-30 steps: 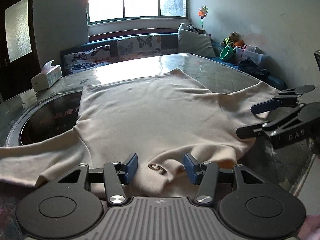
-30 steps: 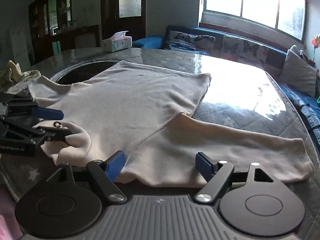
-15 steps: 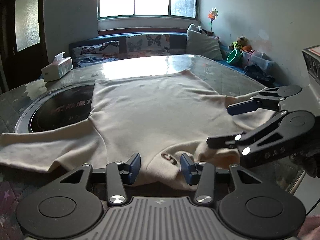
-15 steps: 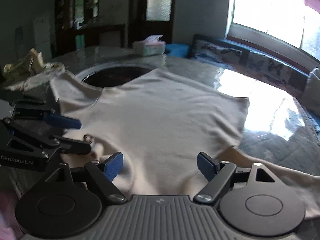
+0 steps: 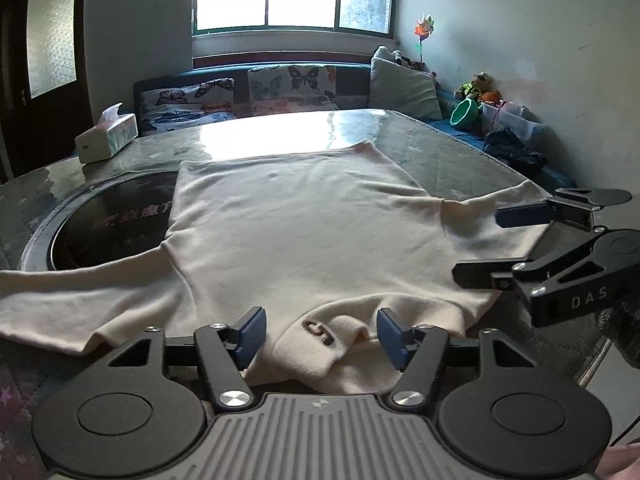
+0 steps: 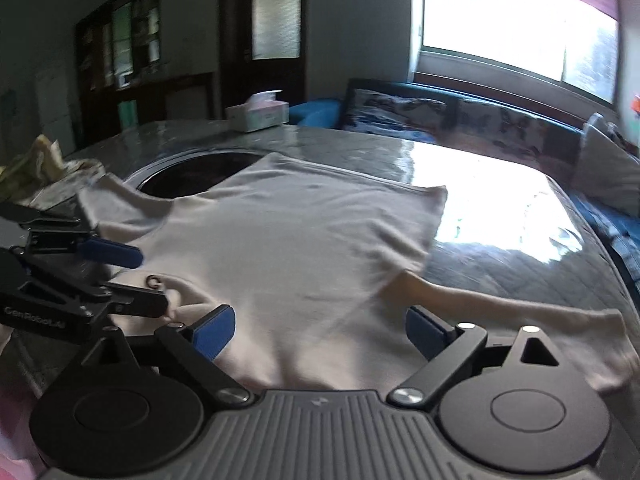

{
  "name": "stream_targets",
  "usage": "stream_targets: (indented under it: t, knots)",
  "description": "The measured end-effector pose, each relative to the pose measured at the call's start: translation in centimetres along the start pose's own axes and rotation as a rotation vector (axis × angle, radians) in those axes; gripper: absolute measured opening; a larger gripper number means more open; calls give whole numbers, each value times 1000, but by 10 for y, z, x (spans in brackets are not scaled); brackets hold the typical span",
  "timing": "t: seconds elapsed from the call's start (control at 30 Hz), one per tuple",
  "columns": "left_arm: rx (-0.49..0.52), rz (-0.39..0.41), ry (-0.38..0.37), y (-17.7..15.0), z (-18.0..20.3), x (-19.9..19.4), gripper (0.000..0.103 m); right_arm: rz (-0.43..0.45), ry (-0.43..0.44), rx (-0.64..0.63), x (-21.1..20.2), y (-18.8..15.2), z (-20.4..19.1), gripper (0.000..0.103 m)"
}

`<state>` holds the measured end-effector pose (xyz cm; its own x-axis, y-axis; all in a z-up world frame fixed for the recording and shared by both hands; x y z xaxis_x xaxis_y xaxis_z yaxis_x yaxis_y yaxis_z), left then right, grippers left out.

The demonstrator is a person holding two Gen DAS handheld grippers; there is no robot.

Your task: Fold clothes

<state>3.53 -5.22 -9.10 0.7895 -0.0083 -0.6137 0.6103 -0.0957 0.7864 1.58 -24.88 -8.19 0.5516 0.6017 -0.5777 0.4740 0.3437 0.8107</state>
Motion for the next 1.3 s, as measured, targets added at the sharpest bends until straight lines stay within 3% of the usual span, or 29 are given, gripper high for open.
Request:
stream_targets:
  t: [0.07,0.33,1.03,1.3]
  knots:
    - [2,11,-3,3,3,-1,72,13,-33,30,-6,-2,10,103]
    - [13,70,-20,19,15,-4,103,45,-69,153,-18,-7,37,103]
    - [-6,66,-37,37,39,2,103,93,-137,310,-37,-19,68,103]
    - [-4,42,-44,35,49,8,103,107,-211,381,-51,-30,103,103]
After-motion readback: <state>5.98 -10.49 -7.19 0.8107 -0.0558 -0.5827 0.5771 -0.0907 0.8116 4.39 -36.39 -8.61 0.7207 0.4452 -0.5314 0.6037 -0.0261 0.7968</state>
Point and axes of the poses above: each gripper's, at about its wrist camera, not at the fingertips, and x roughly the way its jaws point, z to its right, y to its top, the point moved 9 cm from there along x, roughly the way its jaws point, and after that the axes turned 10 degrees about y, right-handed, at the moved point
